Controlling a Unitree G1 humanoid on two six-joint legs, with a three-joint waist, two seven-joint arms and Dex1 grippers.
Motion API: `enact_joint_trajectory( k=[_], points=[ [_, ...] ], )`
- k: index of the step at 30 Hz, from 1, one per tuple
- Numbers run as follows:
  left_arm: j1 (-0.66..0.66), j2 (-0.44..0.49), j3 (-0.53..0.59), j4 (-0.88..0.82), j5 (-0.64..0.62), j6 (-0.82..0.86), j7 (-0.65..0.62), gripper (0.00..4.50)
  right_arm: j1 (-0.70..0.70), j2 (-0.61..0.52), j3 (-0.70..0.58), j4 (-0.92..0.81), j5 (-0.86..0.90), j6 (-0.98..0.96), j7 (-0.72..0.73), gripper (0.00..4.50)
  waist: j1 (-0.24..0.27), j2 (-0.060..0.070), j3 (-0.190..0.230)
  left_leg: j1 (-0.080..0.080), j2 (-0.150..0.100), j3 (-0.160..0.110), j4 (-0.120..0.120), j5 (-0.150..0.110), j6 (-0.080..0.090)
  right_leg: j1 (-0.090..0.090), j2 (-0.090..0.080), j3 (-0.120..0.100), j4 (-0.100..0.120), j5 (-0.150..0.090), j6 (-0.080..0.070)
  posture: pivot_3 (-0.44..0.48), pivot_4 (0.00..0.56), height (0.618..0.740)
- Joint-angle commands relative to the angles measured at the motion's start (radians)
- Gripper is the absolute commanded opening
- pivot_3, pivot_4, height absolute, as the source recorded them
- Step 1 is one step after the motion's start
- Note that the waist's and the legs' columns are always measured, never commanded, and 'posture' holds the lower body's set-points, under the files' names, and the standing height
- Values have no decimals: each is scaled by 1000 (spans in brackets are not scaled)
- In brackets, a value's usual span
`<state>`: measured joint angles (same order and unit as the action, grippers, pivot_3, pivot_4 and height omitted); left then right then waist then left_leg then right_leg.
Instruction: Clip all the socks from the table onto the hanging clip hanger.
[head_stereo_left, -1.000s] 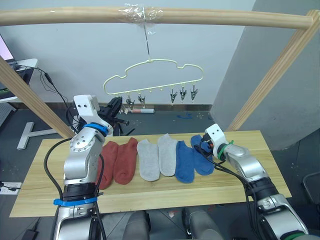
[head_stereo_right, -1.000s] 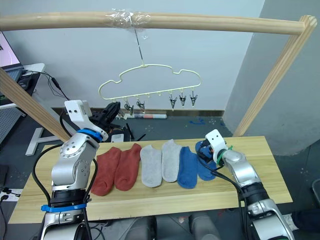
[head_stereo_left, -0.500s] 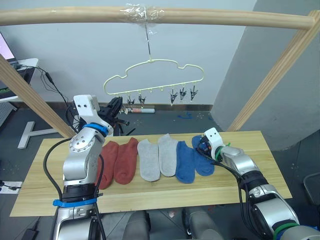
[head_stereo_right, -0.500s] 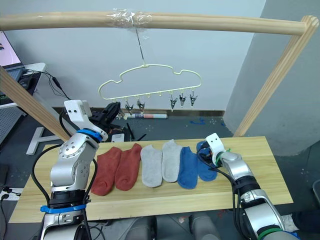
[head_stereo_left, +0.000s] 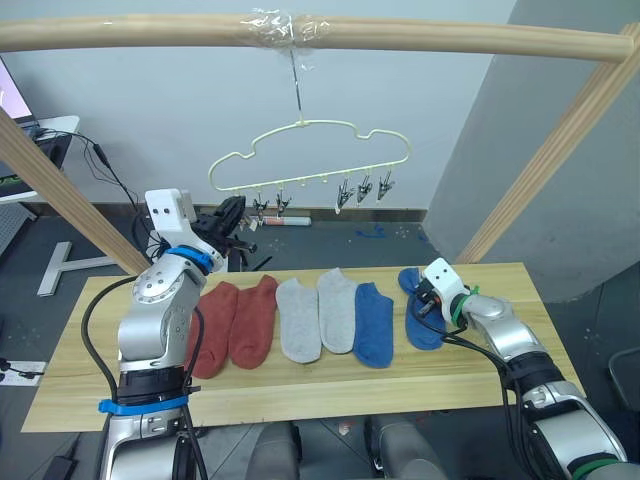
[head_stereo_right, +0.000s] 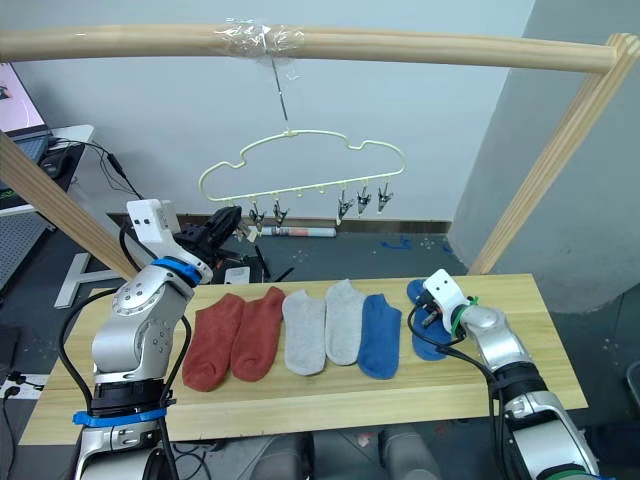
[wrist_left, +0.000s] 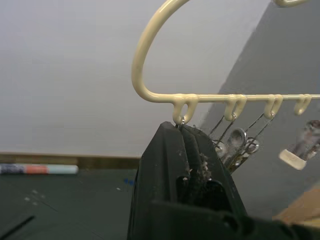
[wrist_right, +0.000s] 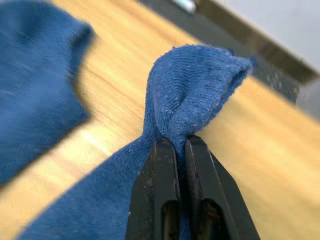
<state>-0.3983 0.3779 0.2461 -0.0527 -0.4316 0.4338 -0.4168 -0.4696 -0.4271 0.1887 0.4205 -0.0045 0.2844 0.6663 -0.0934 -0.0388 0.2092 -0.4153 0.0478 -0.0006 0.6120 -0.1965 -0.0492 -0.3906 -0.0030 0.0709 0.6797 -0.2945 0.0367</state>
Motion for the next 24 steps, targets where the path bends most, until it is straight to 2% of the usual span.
enact_joint_trajectory(
  k=[1, 4, 9, 16, 24],
  points=[
    [-15, 10, 87, -33, -175, 182, -5, 0, 5, -40, 48, -303, 90, 167, 176, 38, -1, 1, 0, 0, 0, 0, 0, 0, 0, 0, 0, 0, 0, -1, 2, -69, 209, 740],
    [-28, 11, 163, -42, -342, 326, 8, 0, -16, -17, 75, -484, 176, 366, 218, 38, 0, 1, 0, 0, 1, -3, 0, 0, 0, 1, 1, -2, 0, -2, 4, -71, 205, 740],
    [-58, 1, 257, -60, -554, 475, 83, 0, -108, 170, 68, -582, 294, 594, 144, 38, 4, 1, 0, -1, 0, -5, 0, 0, 0, 0, 0, -3, 1, -2, 4, -73, 198, 740],
    [-54, -5, 268, -96, -661, 511, 162, 0, -209, 373, 46, -456, 336, 671, 31, 38, 13, 0, 0, -3, -2, -14, 1, 0, -1, 1, -2, -6, -1, 0, -1, -56, 196, 740],
    [-28, -3, 247, -144, -722, 526, 190, 0, -306, 438, -36, -377, 399, 693, -9, 38, 14, 0, 1, -4, -2, -16, 0, 0, -1, 0, -2, -9, -1, 1, -1, -41, 198, 740]
  ],
)
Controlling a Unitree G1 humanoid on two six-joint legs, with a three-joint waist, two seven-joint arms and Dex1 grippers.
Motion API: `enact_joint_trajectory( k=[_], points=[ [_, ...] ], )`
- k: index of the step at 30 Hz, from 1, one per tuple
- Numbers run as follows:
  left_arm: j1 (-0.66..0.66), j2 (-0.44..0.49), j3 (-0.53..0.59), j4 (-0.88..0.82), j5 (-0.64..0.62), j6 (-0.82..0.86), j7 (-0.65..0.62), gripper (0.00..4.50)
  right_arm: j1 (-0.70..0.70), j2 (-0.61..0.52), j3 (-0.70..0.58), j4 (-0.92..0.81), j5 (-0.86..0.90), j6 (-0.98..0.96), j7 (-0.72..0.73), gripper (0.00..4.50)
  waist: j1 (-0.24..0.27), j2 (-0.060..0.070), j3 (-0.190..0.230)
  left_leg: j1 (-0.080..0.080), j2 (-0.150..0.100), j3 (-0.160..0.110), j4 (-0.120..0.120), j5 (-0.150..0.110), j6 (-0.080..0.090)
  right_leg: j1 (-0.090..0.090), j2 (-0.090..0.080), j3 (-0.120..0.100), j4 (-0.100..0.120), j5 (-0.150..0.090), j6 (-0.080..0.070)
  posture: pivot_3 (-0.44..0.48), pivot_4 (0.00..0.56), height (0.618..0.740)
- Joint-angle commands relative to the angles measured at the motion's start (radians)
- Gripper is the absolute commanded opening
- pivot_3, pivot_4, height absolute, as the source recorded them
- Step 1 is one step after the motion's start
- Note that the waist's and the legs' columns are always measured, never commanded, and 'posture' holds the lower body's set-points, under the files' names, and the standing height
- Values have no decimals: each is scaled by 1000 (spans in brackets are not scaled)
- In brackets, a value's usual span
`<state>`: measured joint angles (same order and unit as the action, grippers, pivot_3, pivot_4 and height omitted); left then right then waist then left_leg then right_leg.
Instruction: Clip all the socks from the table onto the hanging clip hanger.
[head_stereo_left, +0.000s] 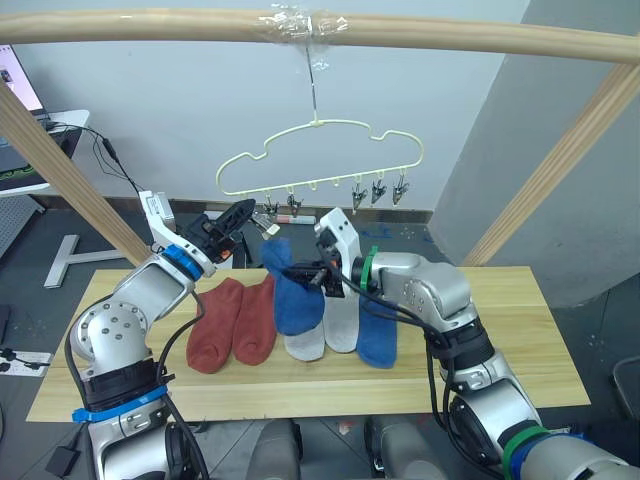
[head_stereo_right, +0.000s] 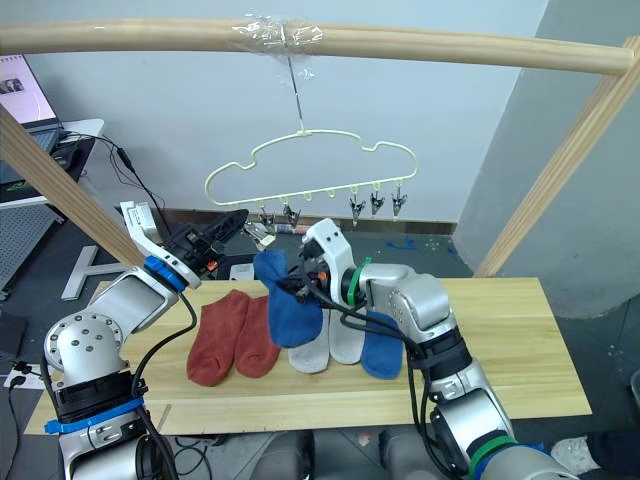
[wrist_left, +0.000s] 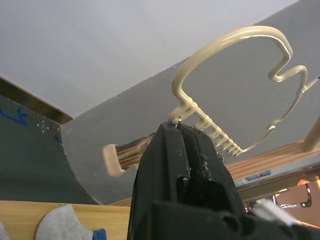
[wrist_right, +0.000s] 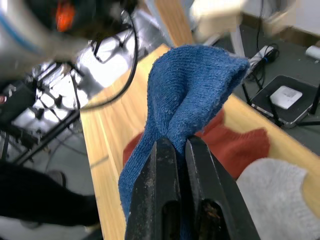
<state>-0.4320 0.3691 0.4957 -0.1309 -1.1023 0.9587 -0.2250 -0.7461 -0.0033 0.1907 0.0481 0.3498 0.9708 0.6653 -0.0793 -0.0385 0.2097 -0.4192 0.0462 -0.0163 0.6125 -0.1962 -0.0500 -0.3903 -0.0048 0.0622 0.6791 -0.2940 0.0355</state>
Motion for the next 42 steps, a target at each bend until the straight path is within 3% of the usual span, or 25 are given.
enact_joint_trajectory(
  k=[1, 11, 12, 20, 21, 23, 27, 36, 42],
  points=[
    [10, 4, -2, -69, -55, -1, 0, 0, -39, 14, -52, 0, 54, 13, -10, 38, 0, 0, 0, 0, 0, 0, 0, 0, 0, 0, 0, 0, 0, 0, 0, -38, 198, 740],
    [22, 8, -26, -93, -62, -48, -33, 0, -44, 5, -38, -28, 89, 37, -22, 38, 2, 0, 0, -2, 0, 0, 0, 0, 0, 0, 0, -2, 0, 0, 0, -35, 192, 740],
    [22, 6, -25, -94, -69, -50, -32, 529, -40, 5, -30, -30, 86, 34, -22, 0, 2, 0, 0, -2, 0, 0, 0, 0, 0, 0, 0, -2, 0, 0, 0, -35, 192, 740],
    [50, 30, -29, -94, -17, -69, -21, 3106, -20, 8, -9, -49, 91, 38, -35, 0, 2, 0, 0, -2, 0, 0, 0, 0, 0, -1, 0, -2, 0, 0, 0, -36, 185, 740],
    [55, 31, -25, -89, -19, -70, -21, 3379, -16, 9, -6, -56, 93, 42, -37, 0, 2, 0, 0, -2, 0, 0, 0, 0, 0, -1, 0, -2, 0, 0, 0, -37, 182, 740],
    [66, 38, -22, -92, -3, -88, -22, 3379, -6, 10, 10, -74, 97, 46, -33, 0, 2, 0, 0, -2, 0, 0, 0, 0, 0, -1, 0, -2, 0, 0, 0, -37, 182, 740],
    [87, 55, -33, -98, 54, -132, -39, 3413, 6, 7, 31, -96, 103, 50, -26, 1110, 2, 0, 0, -2, 0, 0, 0, 0, 0, -1, 0, -2, 0, 0, 0, -32, 180, 740],
    [149, 69, -59, -122, 104, -171, -77, 3413, 35, -72, 73, -104, 77, 9, -13, 4423, 6, 0, 0, -2, 0, 1, 0, 0, 0, -1, 0, -2, 0, 0, 0, -21, 172, 740],
    [229, 121, -138, -185, 220, -226, -147, 3413, 86, -177, 75, -144, 48, -37, 0, 4466, 8, 0, 0, -2, 0, 2, 0, 0, 0, -1, 0, -1, -1, 0, 0, -21, 172, 740]
  ],
)
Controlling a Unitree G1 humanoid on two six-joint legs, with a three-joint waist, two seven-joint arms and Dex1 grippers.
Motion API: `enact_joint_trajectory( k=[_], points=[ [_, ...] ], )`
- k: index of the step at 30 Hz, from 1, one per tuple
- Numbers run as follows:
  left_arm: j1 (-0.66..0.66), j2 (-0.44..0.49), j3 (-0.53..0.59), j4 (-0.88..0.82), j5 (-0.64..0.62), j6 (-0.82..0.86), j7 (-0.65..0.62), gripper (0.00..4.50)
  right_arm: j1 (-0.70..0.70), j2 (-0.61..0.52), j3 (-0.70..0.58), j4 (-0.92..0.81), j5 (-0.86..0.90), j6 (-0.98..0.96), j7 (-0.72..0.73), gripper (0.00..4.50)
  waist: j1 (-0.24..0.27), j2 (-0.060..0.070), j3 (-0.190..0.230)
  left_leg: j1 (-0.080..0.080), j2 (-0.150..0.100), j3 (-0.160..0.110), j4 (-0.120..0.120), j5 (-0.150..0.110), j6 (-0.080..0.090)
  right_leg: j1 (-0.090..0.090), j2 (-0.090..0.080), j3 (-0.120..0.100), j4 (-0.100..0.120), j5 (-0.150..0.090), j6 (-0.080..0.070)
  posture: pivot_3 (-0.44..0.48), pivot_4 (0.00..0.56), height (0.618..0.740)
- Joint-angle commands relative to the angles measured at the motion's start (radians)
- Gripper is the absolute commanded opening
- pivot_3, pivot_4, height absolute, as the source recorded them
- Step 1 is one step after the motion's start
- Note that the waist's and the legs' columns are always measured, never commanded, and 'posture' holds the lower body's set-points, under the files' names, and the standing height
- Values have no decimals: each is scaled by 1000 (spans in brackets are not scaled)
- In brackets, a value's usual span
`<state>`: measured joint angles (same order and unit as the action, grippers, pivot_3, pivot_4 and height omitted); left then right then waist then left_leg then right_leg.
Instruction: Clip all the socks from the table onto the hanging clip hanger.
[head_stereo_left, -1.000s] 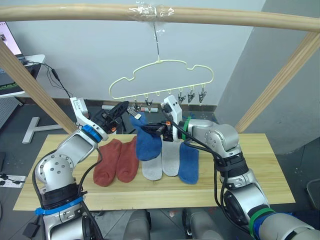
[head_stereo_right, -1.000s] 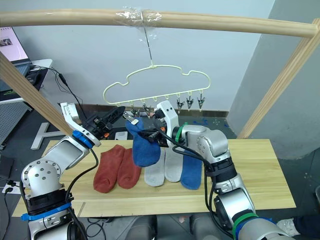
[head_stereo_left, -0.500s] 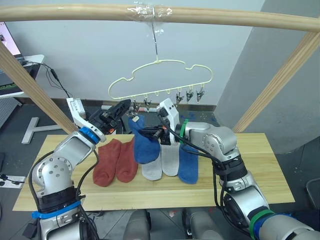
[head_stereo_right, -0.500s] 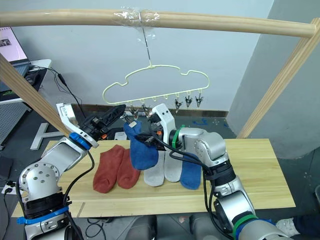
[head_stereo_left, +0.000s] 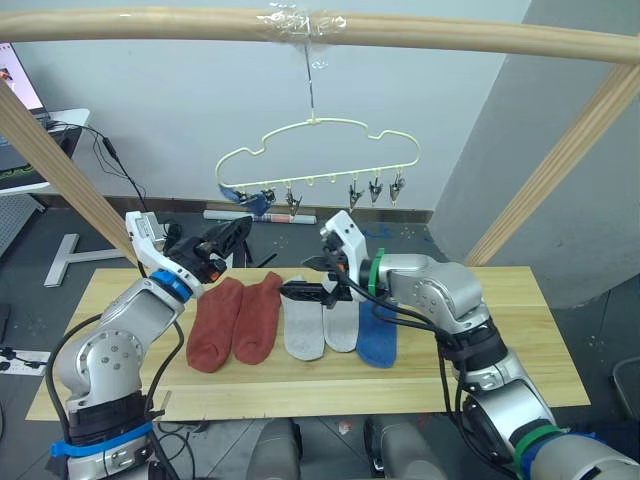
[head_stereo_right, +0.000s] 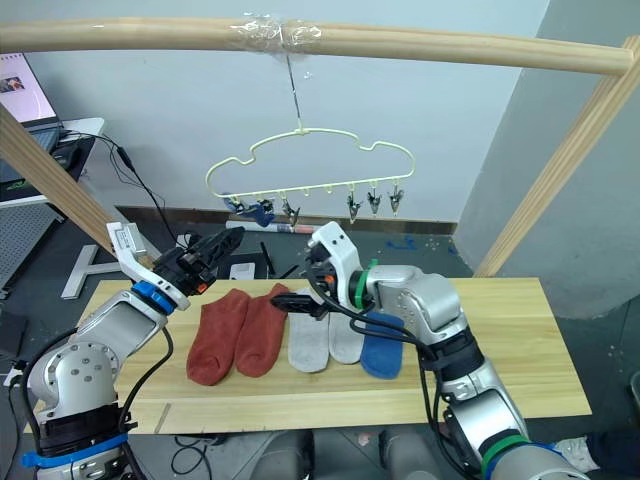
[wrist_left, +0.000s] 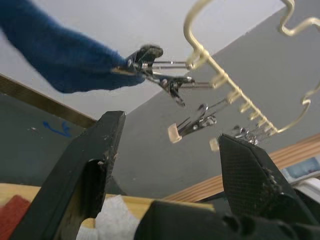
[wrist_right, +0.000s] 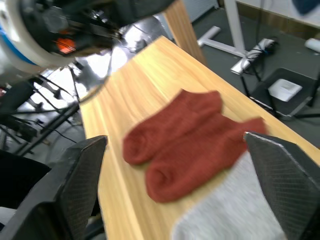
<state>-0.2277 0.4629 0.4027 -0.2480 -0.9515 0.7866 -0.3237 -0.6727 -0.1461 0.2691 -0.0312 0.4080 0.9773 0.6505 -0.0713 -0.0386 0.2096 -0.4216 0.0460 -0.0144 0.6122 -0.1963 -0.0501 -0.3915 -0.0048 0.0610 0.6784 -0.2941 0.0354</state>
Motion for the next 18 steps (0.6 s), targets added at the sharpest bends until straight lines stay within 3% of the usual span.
enact_joint_trajectory(
  k=[1, 11, 18],
  points=[
    [33, 37, -70, -74, 112, -85, -64, 3413, 19, -52, -4, -71, -14, -56, 18, 4466, 0, 0, 0, 0, 0, 0, 0, 0, 0, 0, 0, 0, 0, 0, 0, -33, 172, 740],
    [-20, -3, -304, -90, 458, -380, -96, 3413, 42, -210, -71, -124, -7, -107, 47, 4466, 11, 0, 0, 0, 0, 4, 0, 0, 0, 0, 0, 1, -1, 0, 0, -52, 175, 740],
    [-94, -57, -340, 22, 631, -500, -28, 3413, 39, -230, -106, -145, 2, -101, 30, 4466, 8, 0, 0, 0, 0, 5, 0, 0, 0, -1, 1, 3, 0, 0, 0, -74, 177, 740]
  ],
)
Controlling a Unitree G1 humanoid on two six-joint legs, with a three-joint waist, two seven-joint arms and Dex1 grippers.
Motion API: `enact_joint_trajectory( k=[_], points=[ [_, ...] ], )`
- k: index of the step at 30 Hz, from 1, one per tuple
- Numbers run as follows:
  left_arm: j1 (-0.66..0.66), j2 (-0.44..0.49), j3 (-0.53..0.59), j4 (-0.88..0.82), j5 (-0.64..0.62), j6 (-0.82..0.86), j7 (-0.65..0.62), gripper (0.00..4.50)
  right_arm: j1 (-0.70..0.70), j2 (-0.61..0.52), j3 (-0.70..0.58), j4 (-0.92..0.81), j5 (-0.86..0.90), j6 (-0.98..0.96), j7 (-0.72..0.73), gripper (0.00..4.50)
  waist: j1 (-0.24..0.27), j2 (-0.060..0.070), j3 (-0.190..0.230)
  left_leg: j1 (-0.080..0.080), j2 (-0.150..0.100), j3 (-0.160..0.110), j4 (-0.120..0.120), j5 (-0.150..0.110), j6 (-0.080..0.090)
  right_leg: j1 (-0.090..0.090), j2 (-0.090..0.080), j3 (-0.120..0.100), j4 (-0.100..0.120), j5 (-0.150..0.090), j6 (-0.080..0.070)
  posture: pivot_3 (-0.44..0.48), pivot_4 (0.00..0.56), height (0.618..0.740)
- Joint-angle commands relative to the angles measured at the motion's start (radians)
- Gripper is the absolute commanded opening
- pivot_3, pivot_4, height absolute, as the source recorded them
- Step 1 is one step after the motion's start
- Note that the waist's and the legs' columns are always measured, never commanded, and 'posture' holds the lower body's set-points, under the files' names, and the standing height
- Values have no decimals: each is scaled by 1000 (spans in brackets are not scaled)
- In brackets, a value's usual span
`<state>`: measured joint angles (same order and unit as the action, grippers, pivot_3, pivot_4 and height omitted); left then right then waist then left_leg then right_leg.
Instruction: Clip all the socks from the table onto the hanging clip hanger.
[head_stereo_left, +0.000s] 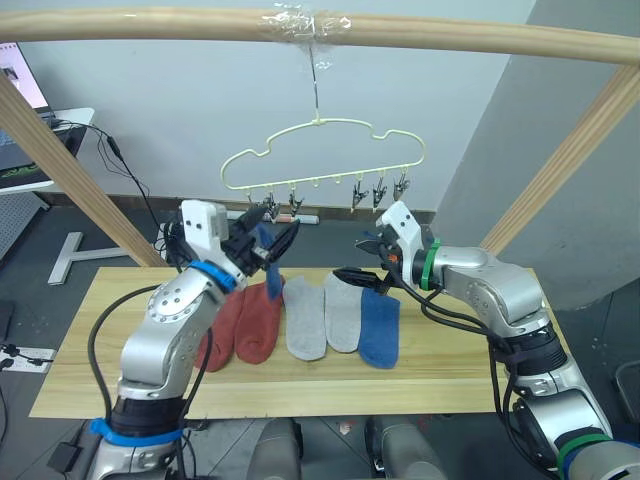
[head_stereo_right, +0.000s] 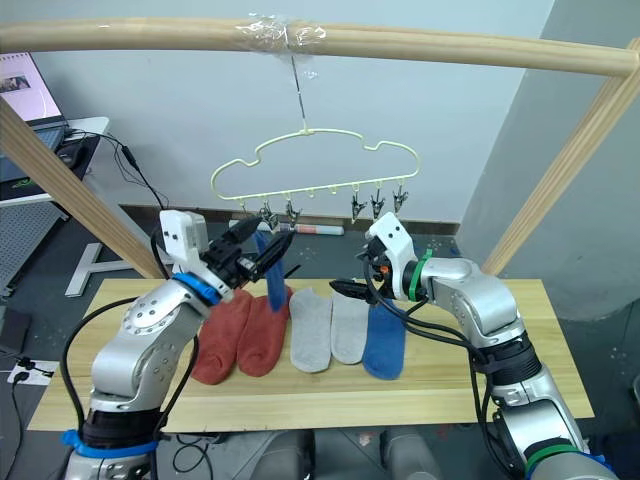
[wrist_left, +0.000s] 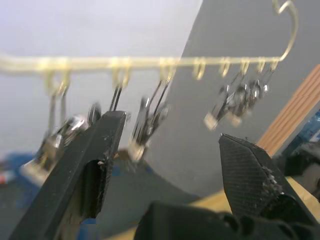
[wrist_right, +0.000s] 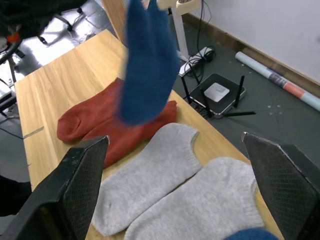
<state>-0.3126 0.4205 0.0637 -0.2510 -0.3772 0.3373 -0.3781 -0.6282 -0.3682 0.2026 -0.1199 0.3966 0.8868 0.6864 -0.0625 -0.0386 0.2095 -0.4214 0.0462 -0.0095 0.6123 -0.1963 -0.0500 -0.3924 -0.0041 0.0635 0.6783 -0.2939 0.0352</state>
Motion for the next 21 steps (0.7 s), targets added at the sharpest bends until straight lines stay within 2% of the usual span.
enact_joint_trajectory(
  k=[1, 4, 13, 17, 21],
  points=[
    [-10, -13, -6, 44, 86, -72, 31, 3413, -6, -9, -43, -61, 14, -9, -10, 4466, -1, 0, 0, 0, 0, 0, 0, 0, 0, 0, 0, 0, 0, 0, 0, -83, 179, 740],
    [-11, -22, -6, 78, 123, -100, 36, 3413, -2, -11, -53, -71, 11, -7, -24, 4466, -1, 0, 0, 0, 0, 0, 0, 0, 0, 0, 0, 0, 0, 0, 0, -83, 179, 740],
    [-31, -69, 9, 133, 119, -118, 23, 3413, -10, -30, -89, -114, 41, 10, -29, 4466, -2, 0, 0, -4, 0, 0, 1, 0, 0, -3, 0, -1, 0, 0, 0, -97, 183, 740],
    [-48, -87, 12, 155, 121, -118, 30, 2664, -11, -62, -93, -139, 50, 11, -4, 4500, -3, 0, 0, -4, 0, -1, 1, 0, 0, -3, 0, -1, 1, 0, 0, -100, 187, 740],
    [-52, -97, 15, 155, 128, -125, 38, 2664, -15, -73, -98, -145, 56, 13, -1, 4500, -5, 0, 0, -4, 0, -1, 2, 0, 0, -3, 0, -1, 1, 0, 0, -106, 189, 740]
  ],
)
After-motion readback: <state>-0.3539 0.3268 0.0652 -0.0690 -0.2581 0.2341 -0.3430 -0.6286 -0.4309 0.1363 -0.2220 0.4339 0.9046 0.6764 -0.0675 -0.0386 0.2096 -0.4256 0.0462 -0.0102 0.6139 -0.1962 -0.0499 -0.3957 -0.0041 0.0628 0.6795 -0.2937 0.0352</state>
